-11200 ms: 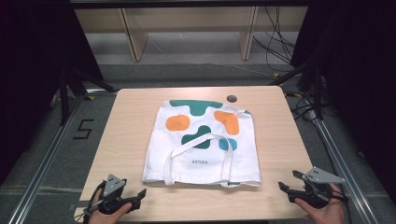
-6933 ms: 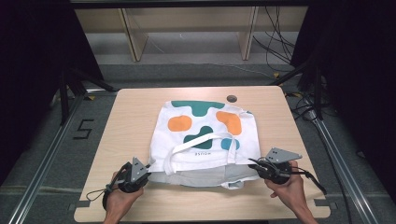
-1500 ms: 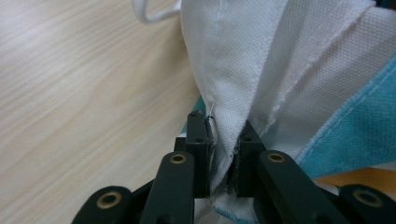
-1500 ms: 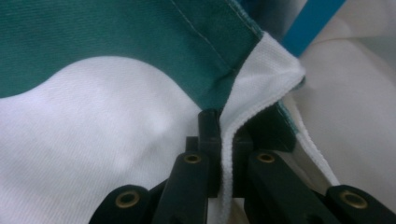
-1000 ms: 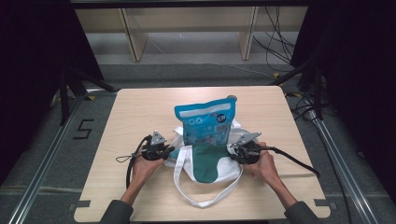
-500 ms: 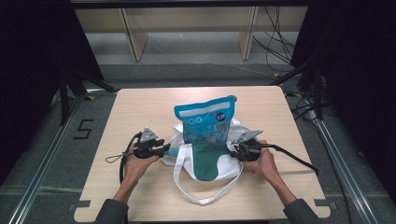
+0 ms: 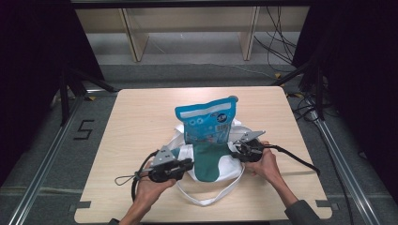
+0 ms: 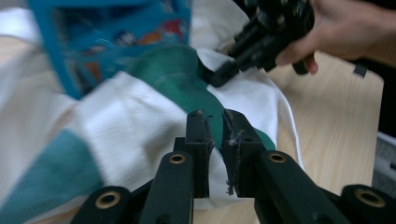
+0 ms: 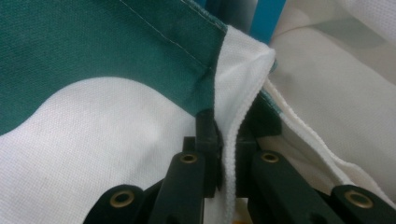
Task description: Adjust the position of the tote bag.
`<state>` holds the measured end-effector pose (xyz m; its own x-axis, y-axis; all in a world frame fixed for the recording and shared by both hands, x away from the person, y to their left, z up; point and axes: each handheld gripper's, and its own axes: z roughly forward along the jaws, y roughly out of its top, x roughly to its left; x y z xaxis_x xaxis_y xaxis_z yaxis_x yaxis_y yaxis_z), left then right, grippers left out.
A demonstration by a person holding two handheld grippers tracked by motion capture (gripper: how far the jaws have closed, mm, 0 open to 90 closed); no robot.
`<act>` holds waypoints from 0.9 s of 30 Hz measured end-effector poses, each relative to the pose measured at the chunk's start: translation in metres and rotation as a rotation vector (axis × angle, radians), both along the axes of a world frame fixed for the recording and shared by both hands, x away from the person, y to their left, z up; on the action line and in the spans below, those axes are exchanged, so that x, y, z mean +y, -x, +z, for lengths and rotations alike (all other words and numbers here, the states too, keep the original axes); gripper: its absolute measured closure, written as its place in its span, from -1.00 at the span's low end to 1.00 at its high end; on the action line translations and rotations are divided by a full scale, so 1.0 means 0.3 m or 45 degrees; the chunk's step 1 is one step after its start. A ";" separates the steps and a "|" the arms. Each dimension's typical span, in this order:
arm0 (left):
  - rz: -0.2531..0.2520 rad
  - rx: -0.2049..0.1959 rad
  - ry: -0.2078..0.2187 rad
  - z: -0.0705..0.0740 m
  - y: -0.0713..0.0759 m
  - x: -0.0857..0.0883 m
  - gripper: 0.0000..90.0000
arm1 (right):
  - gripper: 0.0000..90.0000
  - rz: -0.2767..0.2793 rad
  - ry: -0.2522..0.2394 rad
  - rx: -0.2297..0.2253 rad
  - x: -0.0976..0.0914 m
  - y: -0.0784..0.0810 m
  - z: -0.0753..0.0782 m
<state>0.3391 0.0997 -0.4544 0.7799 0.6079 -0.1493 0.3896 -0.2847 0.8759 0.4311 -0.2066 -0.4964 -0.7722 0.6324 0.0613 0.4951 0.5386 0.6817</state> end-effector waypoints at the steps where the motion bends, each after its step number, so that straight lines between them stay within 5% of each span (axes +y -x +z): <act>1: -0.008 0.007 -0.004 -0.007 -0.004 -0.015 0.80 | 0.92 -0.002 0.008 -0.003 -0.001 -0.001 0.000; 6: -0.015 0.019 -0.066 -0.043 -0.020 -0.048 0.86 | 0.91 -0.004 0.004 0.003 -0.001 -0.001 0.001; 7: 0.000 0.053 -0.080 -0.064 -0.021 -0.056 0.88 | 0.91 -0.005 0.004 0.002 -0.001 -0.001 0.001; 11: -0.013 0.085 -0.214 -0.165 -0.046 -0.063 0.96 | 0.93 -0.007 0.031 -0.004 -0.004 0.000 0.001; 16: 0.005 0.101 -0.209 -0.201 -0.055 -0.079 0.98 | 0.93 0.001 0.052 0.007 -0.009 0.003 0.009; 17: 0.013 0.080 -0.246 -0.204 -0.056 -0.078 0.98 | 0.89 -0.005 0.033 -0.011 -0.007 0.003 0.005; 20: 0.010 0.093 -0.218 -0.211 -0.057 -0.079 0.98 | 0.76 -0.008 0.020 -0.039 -0.025 0.006 0.038; 22: 0.009 0.094 -0.210 -0.210 -0.057 -0.081 0.98 | 0.61 -0.049 -0.072 -0.040 -0.050 0.019 0.096; 23: 0.000 0.077 -0.248 -0.205 -0.059 -0.081 0.98 | 0.57 -0.034 -0.091 -0.082 -0.064 0.014 0.118; 24: 0.006 0.082 -0.231 -0.204 -0.054 -0.086 0.98 | 0.53 -0.039 -0.127 -0.105 -0.074 0.015 0.139; 27: -0.003 0.059 -0.266 -0.201 -0.055 -0.087 0.98 | 0.51 -0.063 -0.182 -0.120 -0.096 0.016 0.185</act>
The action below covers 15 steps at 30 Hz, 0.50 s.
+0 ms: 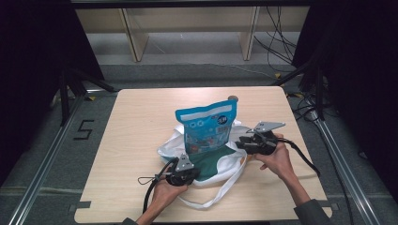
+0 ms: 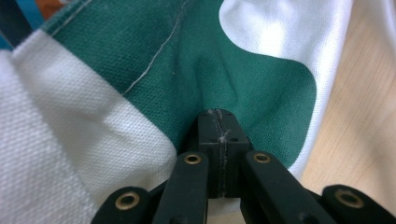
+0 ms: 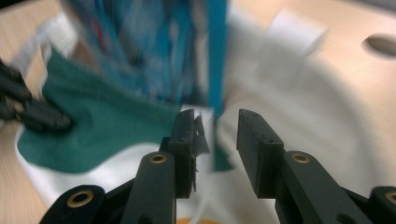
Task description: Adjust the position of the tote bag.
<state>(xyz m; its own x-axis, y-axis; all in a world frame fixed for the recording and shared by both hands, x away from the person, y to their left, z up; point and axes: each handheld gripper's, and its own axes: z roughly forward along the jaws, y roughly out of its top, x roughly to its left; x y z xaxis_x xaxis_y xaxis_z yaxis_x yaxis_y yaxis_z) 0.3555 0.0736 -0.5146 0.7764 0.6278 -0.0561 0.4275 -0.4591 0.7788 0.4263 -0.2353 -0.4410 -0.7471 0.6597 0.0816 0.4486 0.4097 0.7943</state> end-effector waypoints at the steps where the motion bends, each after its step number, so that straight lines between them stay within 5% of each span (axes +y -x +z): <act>1: 0.008 0.009 0.008 0.001 0.002 -0.003 0.98 | 0.51 -0.045 -0.017 -0.080 -0.026 -0.015 0.033; 5: 0.006 0.008 0.007 0.002 0.002 -0.004 0.98 | 0.40 -0.104 0.010 -0.168 -0.045 -0.051 0.059; 7: 0.004 0.011 0.009 0.002 0.002 -0.003 0.98 | 0.16 -0.170 0.009 -0.120 -0.038 -0.092 0.052; 8: 0.004 0.011 0.009 0.002 0.002 -0.003 0.98 | 0.19 -0.145 0.039 -0.093 -0.037 -0.112 0.043; 12: -0.003 0.003 -0.021 0.003 -0.001 0.001 0.98 | 0.38 -0.109 0.088 -0.095 -0.031 -0.170 0.002; 13: -0.002 0.009 0.006 0.002 0.002 -0.003 0.98 | 0.81 -0.081 0.097 -0.112 -0.031 -0.200 -0.022; 15: -0.021 -0.006 -0.011 0.003 0.000 -0.002 0.98 | 0.93 -0.107 0.084 -0.070 -0.038 -0.237 -0.045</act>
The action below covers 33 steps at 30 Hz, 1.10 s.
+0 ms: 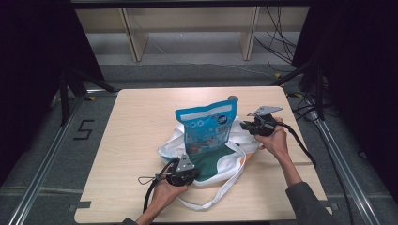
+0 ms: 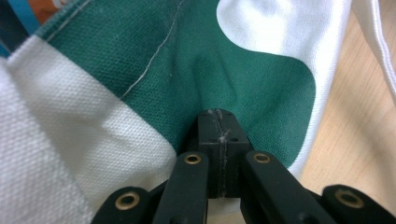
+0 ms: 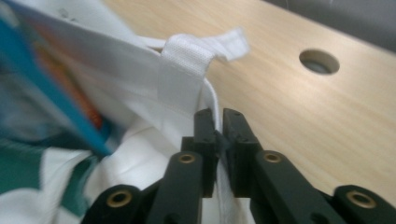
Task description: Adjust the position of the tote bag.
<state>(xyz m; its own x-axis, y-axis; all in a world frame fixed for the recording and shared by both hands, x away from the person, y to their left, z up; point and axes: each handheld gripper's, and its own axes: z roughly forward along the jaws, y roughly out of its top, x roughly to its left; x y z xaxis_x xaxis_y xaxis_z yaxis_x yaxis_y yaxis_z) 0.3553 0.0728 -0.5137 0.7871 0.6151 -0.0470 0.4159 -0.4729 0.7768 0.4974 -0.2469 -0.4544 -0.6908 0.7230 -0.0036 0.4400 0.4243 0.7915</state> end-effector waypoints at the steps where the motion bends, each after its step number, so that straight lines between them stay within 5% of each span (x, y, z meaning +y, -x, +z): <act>1: 0.000 0.000 0.000 0.000 0.000 0.000 0.98 | 0.93 0.000 0.000 0.000 0.000 0.000 0.000; 3: 0.018 0.006 0.002 -0.001 0.005 -0.004 0.98 | 0.96 -0.075 -0.014 0.056 0.003 -0.037 -0.027; 4: -0.006 -0.013 -0.043 0.002 0.001 0.001 0.98 | 0.96 -0.112 -0.010 0.094 0.014 -0.055 -0.047; 6: 0.007 -0.013 -0.019 -0.001 0.008 -0.007 0.98 | 0.96 -0.134 0.077 0.124 0.025 -0.098 -0.082; 7: 0.006 -0.012 -0.017 -0.002 0.009 -0.007 0.98 | 0.96 -0.171 0.088 0.189 0.046 -0.125 -0.122; 12: -0.001 -0.032 -0.048 0.001 0.011 -0.005 0.98 | 0.96 -0.176 0.124 0.288 0.039 -0.152 -0.123; 13: -0.002 -0.029 -0.051 0.012 0.012 0.000 0.98 | 0.95 -0.171 0.128 0.237 0.044 -0.155 -0.134; 14: -0.008 -0.036 -0.038 0.019 0.012 0.002 0.93 | 0.93 -0.170 0.123 0.255 0.048 -0.149 -0.126; 17: -0.011 -0.042 0.082 0.094 0.023 0.036 0.73 | 0.66 -0.203 0.084 0.228 0.031 -0.121 -0.091; 18: -0.013 -0.059 0.112 0.131 0.025 0.056 0.70 | 0.56 -0.160 0.068 0.166 0.016 -0.115 -0.075; 20: 0.008 -0.079 0.186 0.199 0.019 0.104 0.62 | 0.42 -0.155 -0.040 0.203 -0.003 -0.069 -0.024; 22: 0.050 -0.120 0.212 0.253 -0.004 0.159 0.53 | 0.32 -0.100 -0.065 0.120 -0.023 -0.032 0.016; 27: 0.229 -0.120 0.250 0.299 -0.113 0.251 0.45 | 0.13 0.112 -0.222 0.110 -0.012 0.096 0.073; 29: 0.241 -0.086 0.204 0.290 -0.175 0.257 0.37 | 0.08 0.170 -0.181 0.138 0.021 0.136 0.084; 30: 0.248 -0.074 0.169 0.280 -0.206 0.255 0.30 | 0.06 0.219 -0.150 0.098 0.035 0.143 0.081; 33: 0.271 -0.004 0.085 0.242 -0.286 0.251 0.12 | -0.03 0.272 -0.118 0.155 0.086 0.159 0.057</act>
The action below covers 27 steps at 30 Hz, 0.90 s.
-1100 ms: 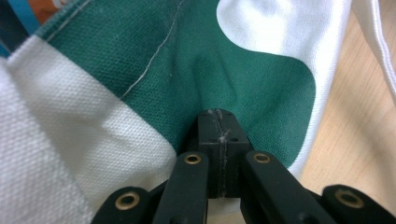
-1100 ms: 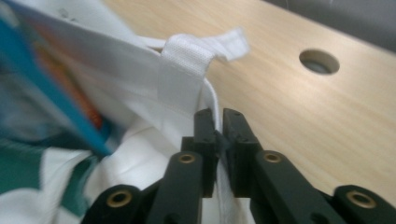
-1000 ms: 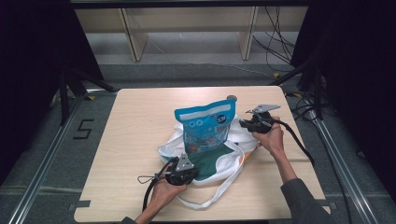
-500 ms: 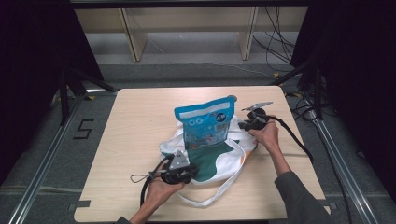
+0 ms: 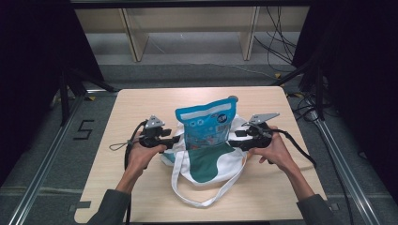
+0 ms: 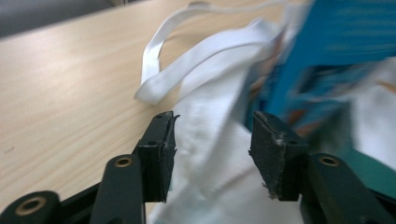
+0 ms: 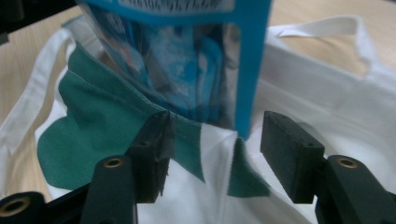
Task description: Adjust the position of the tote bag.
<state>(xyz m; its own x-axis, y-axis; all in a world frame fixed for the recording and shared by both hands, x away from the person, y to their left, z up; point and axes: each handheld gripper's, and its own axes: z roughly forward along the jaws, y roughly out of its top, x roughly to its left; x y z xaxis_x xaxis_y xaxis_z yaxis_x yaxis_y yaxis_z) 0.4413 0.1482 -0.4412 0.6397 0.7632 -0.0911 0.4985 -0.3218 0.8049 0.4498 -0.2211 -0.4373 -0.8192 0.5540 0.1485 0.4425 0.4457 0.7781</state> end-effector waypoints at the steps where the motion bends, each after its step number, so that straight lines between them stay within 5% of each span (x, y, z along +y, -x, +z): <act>1: 0.011 0.012 -0.021 -0.013 -0.020 -0.003 0.10 | -0.07 0.016 0.023 -0.001 0.008 -0.009 -0.010; 5: 0.003 0.087 0.025 -0.067 -0.087 -0.006 0.03 | -0.13 0.001 0.112 -0.006 0.039 -0.038 -0.055; 6: 0.005 0.098 0.068 -0.084 -0.104 -0.008 0.08 | -0.04 0.018 0.129 -0.008 0.047 -0.044 -0.068; 7: 0.005 0.098 0.068 -0.084 -0.104 -0.008 0.34 | -0.04 0.018 0.129 -0.008 0.047 -0.044 -0.068; 8: 0.007 0.100 0.086 -0.091 -0.111 -0.008 0.34 | 0.31 0.076 0.177 0.014 0.059 -0.045 -0.086; 9: 0.004 0.101 0.089 -0.094 -0.116 -0.008 0.47 | 0.46 0.099 0.215 -0.031 0.064 -0.040 -0.096; 10: 0.010 0.097 0.074 -0.097 -0.122 -0.008 0.63 | 0.61 0.069 0.249 -0.060 0.064 -0.030 -0.101; 12: 0.023 0.096 0.038 -0.100 -0.138 0.001 0.83 | 0.85 0.052 0.269 -0.024 0.046 -0.008 -0.088; 14: 0.053 0.126 0.041 -0.113 -0.157 0.016 0.88 | 0.90 0.070 0.255 -0.055 0.016 0.016 -0.079; 19: 0.092 0.193 0.030 -0.160 -0.184 0.038 0.90 | 0.94 0.119 0.305 -0.031 -0.049 0.136 -0.082; 21: 0.105 0.191 -0.028 -0.171 -0.187 0.036 0.90 | 0.94 0.133 0.288 -0.030 -0.065 0.175 -0.076; 23: 0.130 0.221 -0.009 -0.184 -0.191 0.039 0.89 | 0.95 0.141 0.294 -0.030 -0.066 0.208 -0.075; 27: 0.124 0.238 -0.093 -0.220 -0.195 0.022 0.89 | 0.96 0.153 0.312 0.024 -0.019 0.254 -0.173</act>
